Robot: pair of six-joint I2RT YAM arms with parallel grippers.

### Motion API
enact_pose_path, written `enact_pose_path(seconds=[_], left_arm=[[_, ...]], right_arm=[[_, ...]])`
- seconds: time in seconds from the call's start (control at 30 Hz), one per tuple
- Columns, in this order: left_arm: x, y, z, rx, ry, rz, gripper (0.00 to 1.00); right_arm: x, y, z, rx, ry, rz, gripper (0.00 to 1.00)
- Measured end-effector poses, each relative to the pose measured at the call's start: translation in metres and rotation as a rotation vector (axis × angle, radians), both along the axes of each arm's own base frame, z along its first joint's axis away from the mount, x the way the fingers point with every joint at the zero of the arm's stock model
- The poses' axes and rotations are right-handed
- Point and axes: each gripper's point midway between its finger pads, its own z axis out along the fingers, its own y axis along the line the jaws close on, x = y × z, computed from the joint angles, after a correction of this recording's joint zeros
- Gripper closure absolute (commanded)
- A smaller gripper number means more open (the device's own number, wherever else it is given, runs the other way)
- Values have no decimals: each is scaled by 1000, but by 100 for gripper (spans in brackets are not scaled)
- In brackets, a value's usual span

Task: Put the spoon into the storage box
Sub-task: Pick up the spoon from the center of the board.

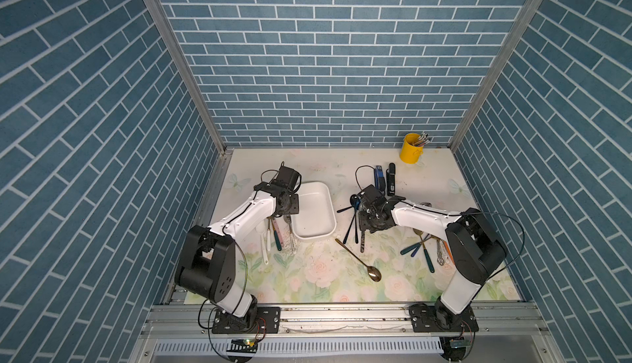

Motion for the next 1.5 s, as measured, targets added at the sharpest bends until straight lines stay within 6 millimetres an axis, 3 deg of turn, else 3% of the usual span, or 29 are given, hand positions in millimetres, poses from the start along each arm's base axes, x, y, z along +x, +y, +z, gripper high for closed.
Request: enact_pose_path(seconds=[0.2, 0.63, 0.77, 1.07, 1.37, 1.5], left_arm=[[0, 0, 0, 0, 0, 1, 44], [0, 2, 5, 4, -15, 5, 44], [-3, 3, 1, 9, -5, 5, 43], [-6, 7, -5, 15, 10, 11, 43], [-3, 9, -5, -25, 14, 22, 43], [2, 9, -4, -74, 7, 37, 43]], right_arm=[[5, 8, 11, 19, -24, 7, 40], [-6, 3, -22, -40, 74, 4, 54], [-7, 3, -26, -37, 87, 7, 67], [-5, 5, -26, -19, 79, 15, 85], [-6, -6, -24, -31, 72, 4, 89], [-4, -16, -10, -39, 55, -7, 90]])
